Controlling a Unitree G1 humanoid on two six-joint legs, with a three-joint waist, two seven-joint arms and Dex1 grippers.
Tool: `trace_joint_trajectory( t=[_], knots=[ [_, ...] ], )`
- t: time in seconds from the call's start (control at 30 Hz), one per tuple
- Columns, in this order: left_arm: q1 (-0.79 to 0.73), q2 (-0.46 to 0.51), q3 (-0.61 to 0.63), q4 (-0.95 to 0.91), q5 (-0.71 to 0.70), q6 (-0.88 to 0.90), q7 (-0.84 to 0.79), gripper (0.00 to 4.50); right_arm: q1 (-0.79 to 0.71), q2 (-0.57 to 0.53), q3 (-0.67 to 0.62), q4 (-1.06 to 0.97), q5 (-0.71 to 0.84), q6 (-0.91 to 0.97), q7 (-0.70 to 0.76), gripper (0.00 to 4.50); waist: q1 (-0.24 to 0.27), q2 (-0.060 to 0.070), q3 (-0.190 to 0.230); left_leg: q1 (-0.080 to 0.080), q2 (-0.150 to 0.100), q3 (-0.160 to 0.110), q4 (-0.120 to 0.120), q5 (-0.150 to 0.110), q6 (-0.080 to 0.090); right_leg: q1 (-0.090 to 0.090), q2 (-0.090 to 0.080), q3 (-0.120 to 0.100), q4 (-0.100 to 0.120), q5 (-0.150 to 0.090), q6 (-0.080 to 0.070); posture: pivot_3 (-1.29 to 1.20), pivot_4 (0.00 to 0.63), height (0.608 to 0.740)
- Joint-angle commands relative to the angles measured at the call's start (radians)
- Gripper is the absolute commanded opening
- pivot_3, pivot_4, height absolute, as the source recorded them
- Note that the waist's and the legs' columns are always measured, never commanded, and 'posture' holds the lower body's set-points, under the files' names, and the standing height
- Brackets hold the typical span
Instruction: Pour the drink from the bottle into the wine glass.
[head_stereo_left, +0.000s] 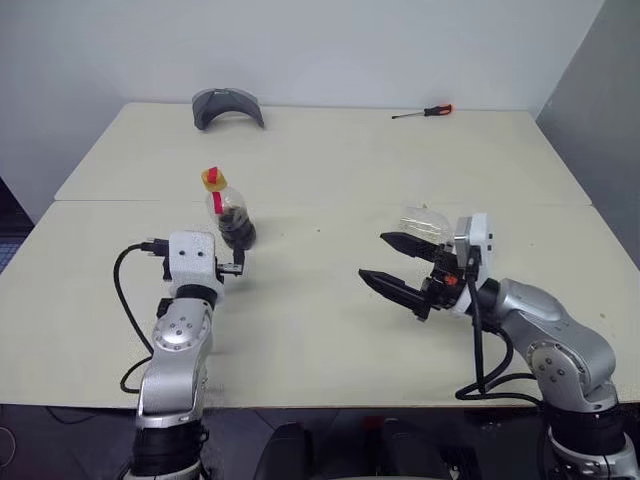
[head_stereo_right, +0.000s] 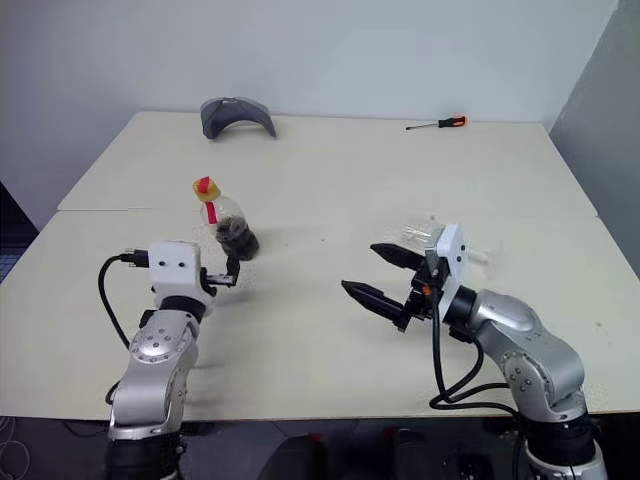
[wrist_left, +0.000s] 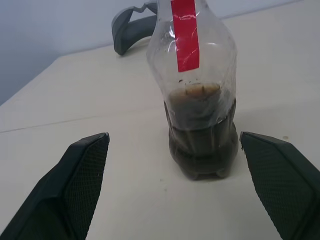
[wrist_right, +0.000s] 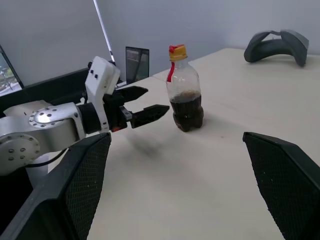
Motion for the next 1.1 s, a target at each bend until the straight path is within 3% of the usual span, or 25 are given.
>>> trace_joint_trajectory(
  t=[0.03, 0.37, 1.1],
  knots=[
    [-0.042, -0.005, 0.0, 0.006, 0.004, -0.03, 0.004, 4.49, -0.029, 0.0, -0.001, 0.001, 0.0, -0.019, -0.01, 4.5, 0.0, 0.0, 0.0, 0.0, 0.0, 0.0, 0.0, 0.0, 0.0, 0.0, 0.0, 0.0, 0.0, 0.0, 0.0, 0.0, 0.15, 0.74],
    [-0.142, 0.004, 0.016, 0.123, -0.005, -0.078, -0.004, 4.49, -0.037, 0.005, 0.007, -0.002, -0.011, -0.028, -0.044, 4.5, 0.0, 0.0, 0.0, 0.0, 0.0, 0.0, 0.0, 0.0, 0.0, 0.0, 0.0, 0.0, 0.0, 0.0, 0.0, 0.0, 0.15, 0.74],
    [-0.382, -0.004, 0.038, 0.651, -0.079, -0.4, -0.088, 4.49, -0.041, 0.008, 0.005, -0.031, 0.01, -0.013, -0.114, 4.5, 0.001, 0.0, 0.0, 0.0, 0.0, 0.0, 0.001, 0.0, -0.001, 0.0, 0.0, -0.001, 0.0, 0.0, 0.0, 0.0, 0.15, 0.74]
  ],
)
